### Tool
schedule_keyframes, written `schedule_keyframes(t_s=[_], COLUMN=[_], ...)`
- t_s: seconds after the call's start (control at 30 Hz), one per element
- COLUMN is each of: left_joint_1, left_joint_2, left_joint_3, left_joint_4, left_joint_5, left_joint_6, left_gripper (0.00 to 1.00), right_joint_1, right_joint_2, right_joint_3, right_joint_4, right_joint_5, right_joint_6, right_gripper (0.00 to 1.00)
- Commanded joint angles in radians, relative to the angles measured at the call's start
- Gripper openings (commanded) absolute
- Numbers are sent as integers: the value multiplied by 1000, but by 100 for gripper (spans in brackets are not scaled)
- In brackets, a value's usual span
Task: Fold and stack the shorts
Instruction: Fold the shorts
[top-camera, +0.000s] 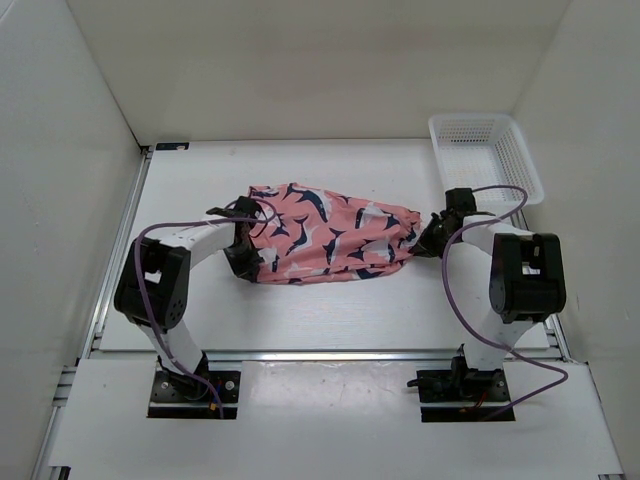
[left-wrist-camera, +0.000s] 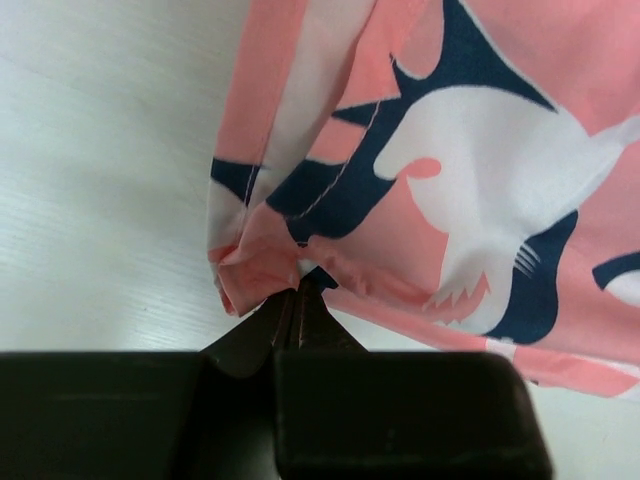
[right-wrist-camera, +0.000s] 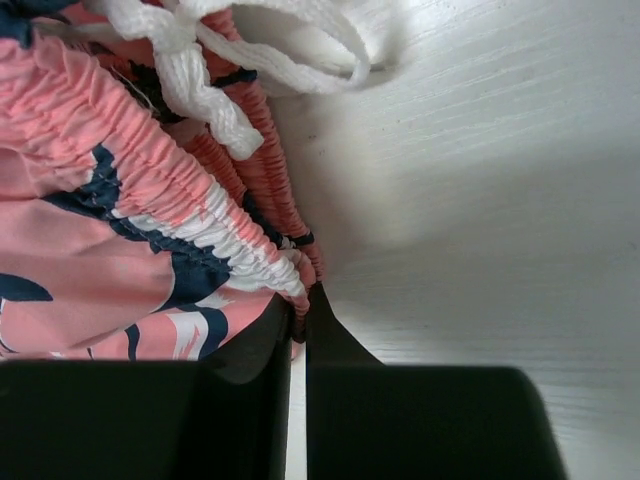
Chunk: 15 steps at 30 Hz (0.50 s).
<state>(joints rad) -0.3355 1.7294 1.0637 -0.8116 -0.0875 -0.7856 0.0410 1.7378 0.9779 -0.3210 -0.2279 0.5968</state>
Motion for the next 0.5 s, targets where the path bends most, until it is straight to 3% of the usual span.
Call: schedule_keyframes(t_s=[0.0, 0.3, 0.37, 0.4, 0.43, 0.47], left_joint_1=[6, 6, 6, 6, 6, 6], left_joint_2=[-100, -254, -289, -300, -323, -333], left_joint_3=[-40, -174, -174, -174, -141, -114], left_joint_4=[-18, -75, -101, -113, -126, -156], left_joint_5=[-24, -34, -24, -24, -35, -44], left_joint_6=[6, -38, -38, -38, -27, -27], left_gripper=[10, 10, 20, 25, 28, 41], right_joint_1=[-1, 8, 19, 32, 42, 42], right_joint_2=[-39, -271, -303, -325, -334, -343], right_joint_3=[-40, -257, -269, -269, -269, -269], right_joint_4=[7, -108, -128, -157, -174, -191], right_joint_5=[28, 114, 139, 151, 176, 189], right_joint_6=[-6, -17, -28, -40, -40, -52], right_gripper=[0, 0, 0, 8, 41, 59])
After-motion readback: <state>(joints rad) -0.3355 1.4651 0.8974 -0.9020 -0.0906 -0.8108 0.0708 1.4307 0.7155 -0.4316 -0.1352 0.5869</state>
